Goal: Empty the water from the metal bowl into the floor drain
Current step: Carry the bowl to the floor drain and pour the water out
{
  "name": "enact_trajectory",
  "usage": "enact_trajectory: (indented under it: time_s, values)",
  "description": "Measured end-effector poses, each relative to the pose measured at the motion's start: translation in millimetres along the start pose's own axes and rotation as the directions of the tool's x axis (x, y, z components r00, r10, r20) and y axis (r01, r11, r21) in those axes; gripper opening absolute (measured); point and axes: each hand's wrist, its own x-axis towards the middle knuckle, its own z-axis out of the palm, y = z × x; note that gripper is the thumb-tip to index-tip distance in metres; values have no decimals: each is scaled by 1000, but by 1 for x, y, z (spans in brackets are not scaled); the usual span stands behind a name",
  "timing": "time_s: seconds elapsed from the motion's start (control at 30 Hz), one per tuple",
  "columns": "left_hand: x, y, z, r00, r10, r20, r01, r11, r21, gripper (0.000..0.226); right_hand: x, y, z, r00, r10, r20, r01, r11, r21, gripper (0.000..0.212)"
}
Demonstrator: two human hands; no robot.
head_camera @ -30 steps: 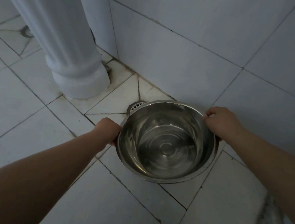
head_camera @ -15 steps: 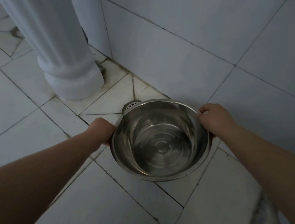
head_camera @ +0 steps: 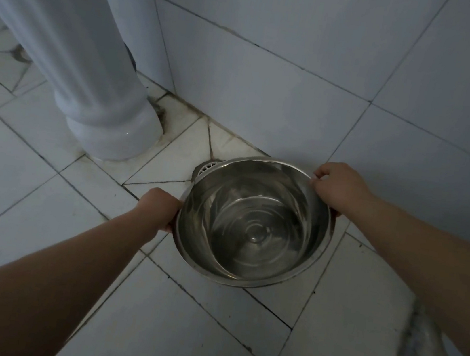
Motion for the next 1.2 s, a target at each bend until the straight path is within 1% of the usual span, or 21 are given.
enact_trajectory:
  time_s: [0.37, 0.83, 0.93, 1.03, 1.2]
  values:
    - [-3, 3, -1, 1000, -8, -7, 8, 999, 46, 30, 0, -1, -1, 1000, -6, 2, 6, 1000, -15, 21]
    - [-5, 3, -1, 1000, -11, -4, 11, 1000, 24, 29, 1, 0, -1, 1000, -14, 2, 14, 1000, -1, 20]
    - [-6, 3, 0, 1000, -20, -1, 20, 1000, 21, 25, 1, -1, -2, 1000, -17, -6, 17, 1000, 9, 21]
    - [-7, 3, 0, 999, -39, -19, 41, 996, 76, 14, 0, -2, -3, 1000, -14, -14, 14, 1000, 9, 21]
    - [-5, 4, 1, 998, -37, -45, 40, 997, 68, 20, 0, -4, -5, 1000, -8, 7, 8, 1000, 4, 20]
